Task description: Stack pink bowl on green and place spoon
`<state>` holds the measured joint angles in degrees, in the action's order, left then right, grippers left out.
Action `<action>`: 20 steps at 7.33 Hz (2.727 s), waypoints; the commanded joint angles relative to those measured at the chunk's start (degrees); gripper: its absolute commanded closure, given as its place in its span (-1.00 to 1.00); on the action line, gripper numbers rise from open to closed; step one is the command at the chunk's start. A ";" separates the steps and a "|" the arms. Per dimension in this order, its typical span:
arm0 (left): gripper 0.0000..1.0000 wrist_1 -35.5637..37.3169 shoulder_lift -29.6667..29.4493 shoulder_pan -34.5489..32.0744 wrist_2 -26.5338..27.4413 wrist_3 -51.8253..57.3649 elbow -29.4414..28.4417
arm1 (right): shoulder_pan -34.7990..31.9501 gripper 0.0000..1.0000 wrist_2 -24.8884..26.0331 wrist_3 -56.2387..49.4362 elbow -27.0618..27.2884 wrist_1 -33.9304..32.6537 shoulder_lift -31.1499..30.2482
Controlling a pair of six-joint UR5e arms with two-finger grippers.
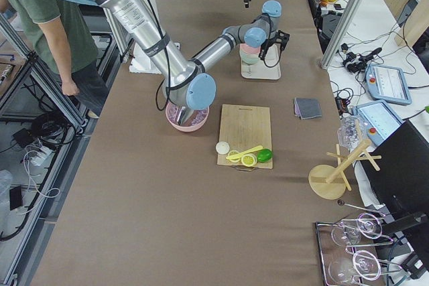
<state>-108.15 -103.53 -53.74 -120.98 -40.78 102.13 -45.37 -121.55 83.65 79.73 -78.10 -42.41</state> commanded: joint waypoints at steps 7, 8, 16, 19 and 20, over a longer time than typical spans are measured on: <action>-0.96 0.65 2.37 -4.26 -1.01 6.41 -2.38 | 2.51 -1.00 1.98 9.98 -4.08 16.32 0.87; -0.96 0.92 2.54 -6.01 -1.97 7.11 -2.55 | -2.31 -1.00 -3.55 6.39 -1.88 16.14 -3.25; -0.96 13.56 7.01 -21.89 -9.45 32.14 -3.69 | -35.19 -1.00 -13.12 -66.74 2.10 3.56 -35.54; -0.96 13.14 13.34 -25.79 -9.36 40.24 -4.48 | -39.71 -1.00 -9.15 -84.35 1.66 -5.13 -36.86; -0.96 13.83 13.35 -29.37 -9.62 46.95 -6.75 | -39.71 -1.00 -9.23 -84.27 1.75 -5.13 -36.87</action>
<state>-94.76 -91.20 -79.73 -130.43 0.02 97.28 -84.63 -131.11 0.73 81.45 -82.57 -79.05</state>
